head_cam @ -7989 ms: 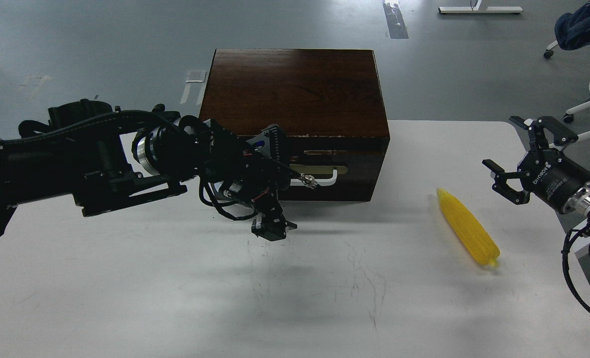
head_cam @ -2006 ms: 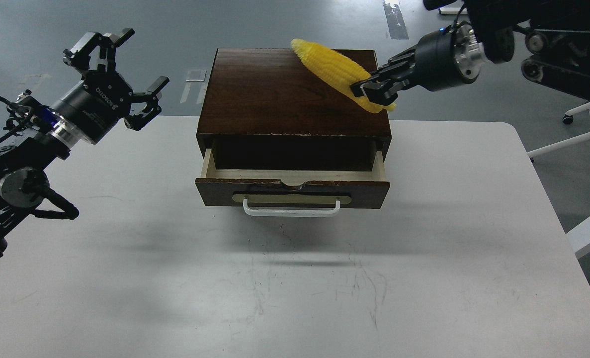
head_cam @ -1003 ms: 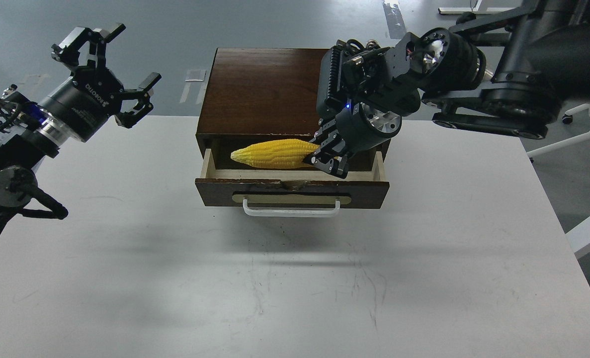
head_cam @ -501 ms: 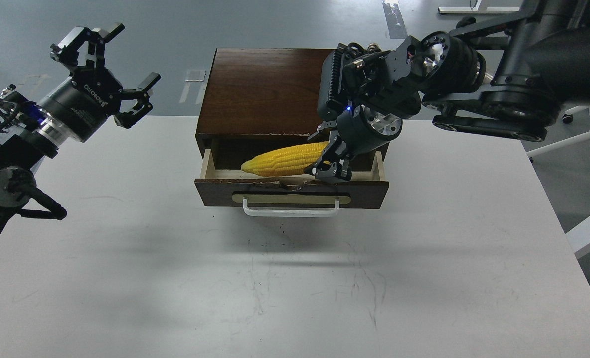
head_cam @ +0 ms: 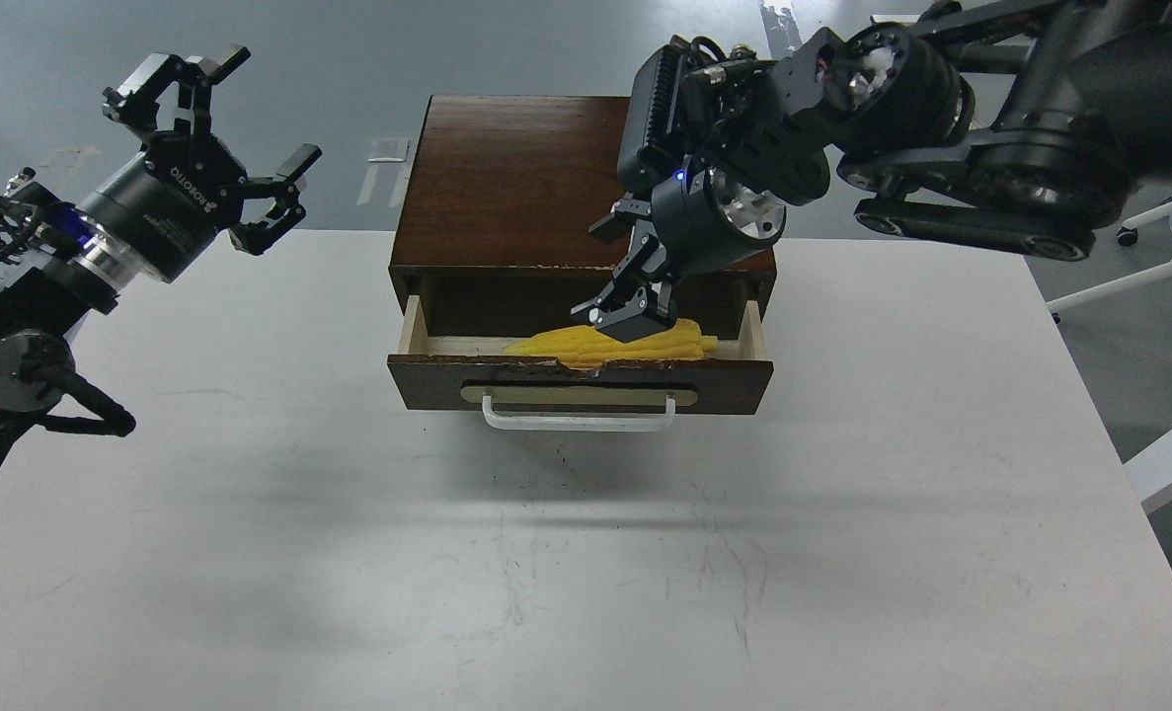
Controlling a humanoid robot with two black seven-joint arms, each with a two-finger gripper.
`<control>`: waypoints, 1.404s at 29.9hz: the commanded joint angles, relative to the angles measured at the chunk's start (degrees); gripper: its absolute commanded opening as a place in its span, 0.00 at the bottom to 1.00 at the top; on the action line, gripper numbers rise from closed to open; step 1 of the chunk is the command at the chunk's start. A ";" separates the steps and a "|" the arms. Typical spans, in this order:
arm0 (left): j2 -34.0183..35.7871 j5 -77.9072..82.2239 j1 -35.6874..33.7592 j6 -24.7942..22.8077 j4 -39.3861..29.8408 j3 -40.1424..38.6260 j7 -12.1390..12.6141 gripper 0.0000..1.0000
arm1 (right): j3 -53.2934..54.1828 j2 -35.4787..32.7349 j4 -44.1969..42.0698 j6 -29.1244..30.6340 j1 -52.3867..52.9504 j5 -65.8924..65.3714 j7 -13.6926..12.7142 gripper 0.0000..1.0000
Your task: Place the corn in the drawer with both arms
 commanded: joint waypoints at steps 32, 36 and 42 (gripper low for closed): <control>-4.40 0.79 4.65 0.00 0.07 0.00 0.00 0.98 | 52.81 -29.03 -3.18 -0.03 -67.64 78.26 0.00 0.97; -4.49 0.79 5.18 0.00 0.16 0.00 0.00 0.98 | 53.70 -26.49 -4.32 -0.03 -69.14 77.91 0.00 1.00; -4.67 0.79 5.19 0.00 0.16 -0.52 0.00 0.98 | 53.70 -24.81 -4.24 0.14 -69.32 77.38 0.00 1.00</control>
